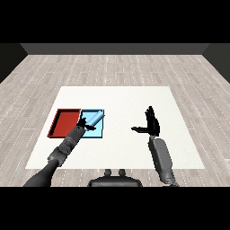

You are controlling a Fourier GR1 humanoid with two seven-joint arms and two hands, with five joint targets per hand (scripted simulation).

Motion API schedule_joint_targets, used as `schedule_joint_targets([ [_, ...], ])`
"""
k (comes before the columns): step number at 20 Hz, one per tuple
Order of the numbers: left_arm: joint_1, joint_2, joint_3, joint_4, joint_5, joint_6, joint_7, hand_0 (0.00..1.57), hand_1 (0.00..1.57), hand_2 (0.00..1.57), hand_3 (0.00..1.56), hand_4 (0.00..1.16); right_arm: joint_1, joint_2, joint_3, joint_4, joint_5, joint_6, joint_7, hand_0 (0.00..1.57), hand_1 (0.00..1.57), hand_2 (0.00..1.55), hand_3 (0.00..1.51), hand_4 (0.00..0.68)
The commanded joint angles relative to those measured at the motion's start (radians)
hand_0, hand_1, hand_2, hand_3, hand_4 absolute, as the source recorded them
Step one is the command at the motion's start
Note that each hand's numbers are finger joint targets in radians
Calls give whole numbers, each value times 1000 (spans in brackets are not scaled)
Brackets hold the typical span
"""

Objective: Pick the blue can and put it in the blue box

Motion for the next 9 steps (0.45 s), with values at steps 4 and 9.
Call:
schedule_joint_targets([
  [4, 38, 8, 111, -119, 76, 422, -209, 0, 0, 0, 0, 0, -1, -24, 6, -15, 17, 10, 2, 0, 0, 0, 0, 0],
  [9, 75, -4, 228, -380, 187, 392, -564, 0, 0, 0, 0, 0, -7, -56, 18, -3, 49, 22, -8, 0, 0, 0, 0, 0],
])
